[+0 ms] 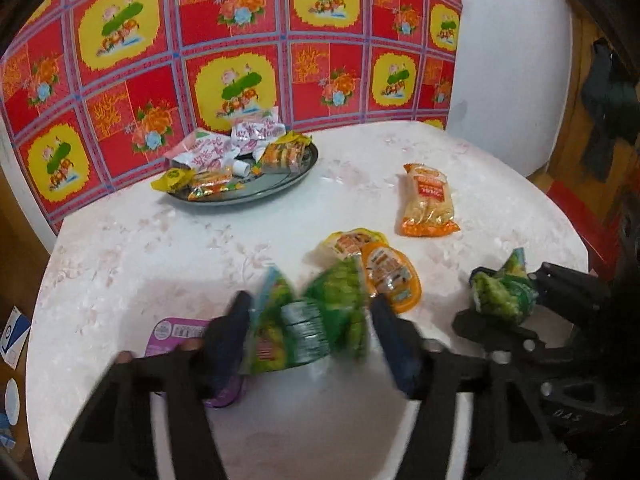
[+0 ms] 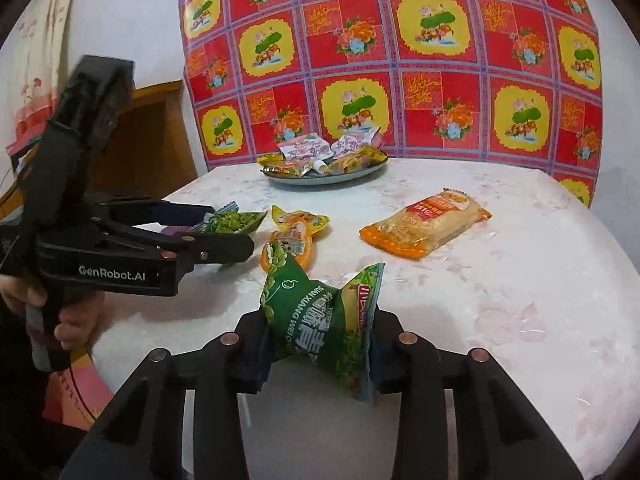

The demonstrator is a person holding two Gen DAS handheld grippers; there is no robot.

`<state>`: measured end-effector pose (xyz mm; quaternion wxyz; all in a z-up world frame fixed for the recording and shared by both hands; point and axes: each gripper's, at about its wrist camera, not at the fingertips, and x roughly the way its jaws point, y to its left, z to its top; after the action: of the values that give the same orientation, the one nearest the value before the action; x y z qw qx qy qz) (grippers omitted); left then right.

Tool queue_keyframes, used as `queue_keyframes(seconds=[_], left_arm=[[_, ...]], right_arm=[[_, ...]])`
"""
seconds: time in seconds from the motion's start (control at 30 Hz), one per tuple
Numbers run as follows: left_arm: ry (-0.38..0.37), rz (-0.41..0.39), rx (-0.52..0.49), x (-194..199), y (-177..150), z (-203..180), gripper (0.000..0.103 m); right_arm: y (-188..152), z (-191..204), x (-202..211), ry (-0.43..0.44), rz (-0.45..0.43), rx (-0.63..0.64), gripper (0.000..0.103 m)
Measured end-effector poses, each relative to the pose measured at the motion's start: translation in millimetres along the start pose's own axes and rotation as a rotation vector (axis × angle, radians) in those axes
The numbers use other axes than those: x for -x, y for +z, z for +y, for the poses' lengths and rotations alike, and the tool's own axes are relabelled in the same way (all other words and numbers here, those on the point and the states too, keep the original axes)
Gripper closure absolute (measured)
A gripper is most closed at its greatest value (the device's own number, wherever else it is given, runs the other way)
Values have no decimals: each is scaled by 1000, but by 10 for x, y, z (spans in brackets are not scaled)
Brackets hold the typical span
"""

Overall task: Organize snacks
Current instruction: 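Grasp a green snack bag with the right gripper while the left grasps another green bag, then carry both green snack bags over the plate, lower them and open both grippers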

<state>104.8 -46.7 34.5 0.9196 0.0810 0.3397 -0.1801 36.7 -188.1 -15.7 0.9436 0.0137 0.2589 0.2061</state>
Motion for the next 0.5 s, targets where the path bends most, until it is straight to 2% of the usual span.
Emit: queue_keyframes(seconds=[0.2, 0.37, 0.5], left_arm=[[-6, -11, 55, 113, -73, -94, 53], [65, -29, 80, 243, -211, -184, 53], [37, -64, 149, 307, -328, -77, 53]], right_arm=[[7, 13, -20, -18, 3, 20, 64], [32, 106, -53, -65, 54, 79, 60], [38, 158, -68, -93, 66, 103, 57]])
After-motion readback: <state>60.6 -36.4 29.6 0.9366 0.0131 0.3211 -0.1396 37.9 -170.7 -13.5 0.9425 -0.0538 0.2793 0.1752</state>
